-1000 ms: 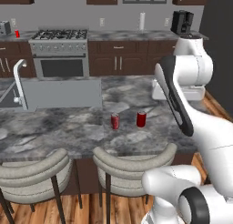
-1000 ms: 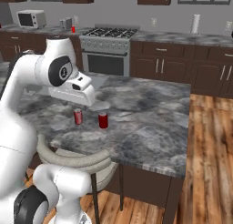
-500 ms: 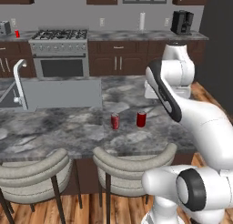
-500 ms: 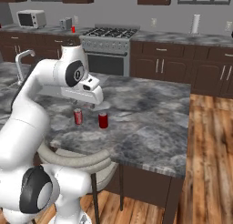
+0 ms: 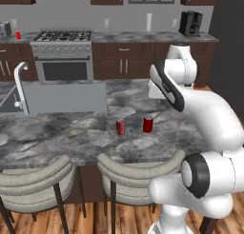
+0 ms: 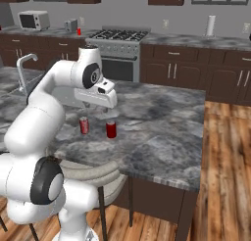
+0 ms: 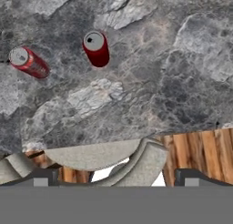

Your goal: Four empty soda cans are scattered around the kitchen. Gather all the cans and cluster them next to the stove for recycling.

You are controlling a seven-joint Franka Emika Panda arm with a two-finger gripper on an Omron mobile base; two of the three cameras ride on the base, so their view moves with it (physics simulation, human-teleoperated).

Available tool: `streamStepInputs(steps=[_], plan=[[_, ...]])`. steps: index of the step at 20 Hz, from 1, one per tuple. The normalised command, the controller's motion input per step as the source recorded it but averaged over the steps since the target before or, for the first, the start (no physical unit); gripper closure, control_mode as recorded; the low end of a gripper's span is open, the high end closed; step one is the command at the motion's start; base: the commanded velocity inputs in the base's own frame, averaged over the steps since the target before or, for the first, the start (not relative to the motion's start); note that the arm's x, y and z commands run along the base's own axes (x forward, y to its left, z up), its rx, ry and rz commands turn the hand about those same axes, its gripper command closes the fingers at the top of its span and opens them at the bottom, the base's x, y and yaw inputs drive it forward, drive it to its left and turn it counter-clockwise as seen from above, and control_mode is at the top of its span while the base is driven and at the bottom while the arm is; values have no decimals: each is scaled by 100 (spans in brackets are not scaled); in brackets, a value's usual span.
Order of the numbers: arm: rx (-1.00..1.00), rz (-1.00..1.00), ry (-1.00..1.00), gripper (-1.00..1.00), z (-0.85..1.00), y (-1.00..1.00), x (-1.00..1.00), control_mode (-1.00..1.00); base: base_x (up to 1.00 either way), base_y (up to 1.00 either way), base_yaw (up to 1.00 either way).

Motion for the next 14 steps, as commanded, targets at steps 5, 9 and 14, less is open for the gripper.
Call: streamStepInputs(steps=[5,9,14], plan=[[3,3,6,-100,-28,0,95,-100,0,0,0],[1,3,4,-100,-13,0,70,-100,0,0,0],[0,2,0,-100,-28,0,66,-100,0,0,0]])
